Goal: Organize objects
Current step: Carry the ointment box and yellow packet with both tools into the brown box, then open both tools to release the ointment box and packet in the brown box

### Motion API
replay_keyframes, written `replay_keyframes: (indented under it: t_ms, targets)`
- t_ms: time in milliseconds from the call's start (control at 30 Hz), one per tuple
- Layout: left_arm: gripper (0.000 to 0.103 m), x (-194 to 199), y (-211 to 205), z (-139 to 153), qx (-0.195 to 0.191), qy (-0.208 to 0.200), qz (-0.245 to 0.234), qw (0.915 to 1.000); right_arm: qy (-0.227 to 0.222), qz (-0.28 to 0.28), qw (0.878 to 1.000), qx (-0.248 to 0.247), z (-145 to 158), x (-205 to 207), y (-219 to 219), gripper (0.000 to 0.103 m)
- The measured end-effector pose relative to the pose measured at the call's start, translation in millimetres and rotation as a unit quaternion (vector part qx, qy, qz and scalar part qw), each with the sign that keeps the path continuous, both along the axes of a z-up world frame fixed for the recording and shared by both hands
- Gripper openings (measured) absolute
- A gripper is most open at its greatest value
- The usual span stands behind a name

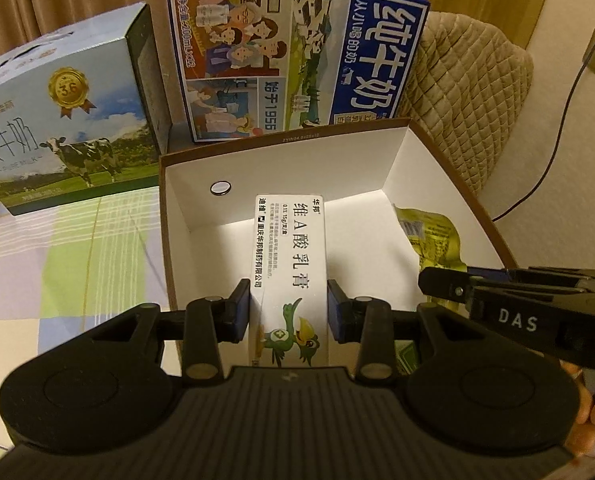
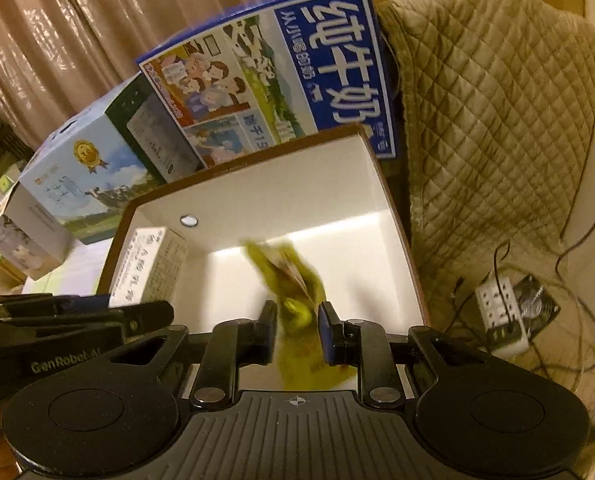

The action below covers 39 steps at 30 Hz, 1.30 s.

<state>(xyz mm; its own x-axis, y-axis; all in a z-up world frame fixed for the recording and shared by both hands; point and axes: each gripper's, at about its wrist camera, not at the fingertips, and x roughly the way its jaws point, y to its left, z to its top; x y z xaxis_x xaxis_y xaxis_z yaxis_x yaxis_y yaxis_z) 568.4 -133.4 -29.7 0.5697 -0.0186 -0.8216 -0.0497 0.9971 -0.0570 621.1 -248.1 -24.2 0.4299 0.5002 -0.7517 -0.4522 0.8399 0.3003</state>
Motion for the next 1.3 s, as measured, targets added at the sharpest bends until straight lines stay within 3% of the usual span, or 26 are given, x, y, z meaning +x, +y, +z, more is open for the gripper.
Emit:
replay_keyframes:
  t_ms: [167,467,533,733,833,1300]
  targets:
    - [0.033,9.3,1.1,-9.4,-0.004,0.01,0.001,0.9999,-0.004,0.007,1.0,-0.01,-4.2,4.8,5.5,0.034]
    - [0.033,17.8,0.4,-23.2,-0.007,0.03,-0.003,0.9995,-0.005,0.026,0.999,-0.022,-6.3,-3.7,5.8,0.037]
    - [0.044,18.1,1.2,-22.6,-0.008,0.028,-0.001,0.9996,-0.005,0.026,0.999,-0.021,-5.1,-6.1,4.1,0.037]
    - [0.05,14.4,1.2,-16.5,-0.003,0.024,-0.007,0.9997,-0.016,0.028,0.999,-0.02,4.7,-18.8,-2.8,0.042]
    - [0.058,7.8,0.7,-11.2,-0.001,0.021,-0.012,0.9997,-0.015,0.026,0.999,-0.02,8.8,-27.9,-8.7,0.045]
    - [0.064,-48.0,0.0,14.3,-0.014,0.011,-0.029,0.9994,-0.021,0.002,1.0,-0.007,30.3,-78.2,-41.8,0.048]
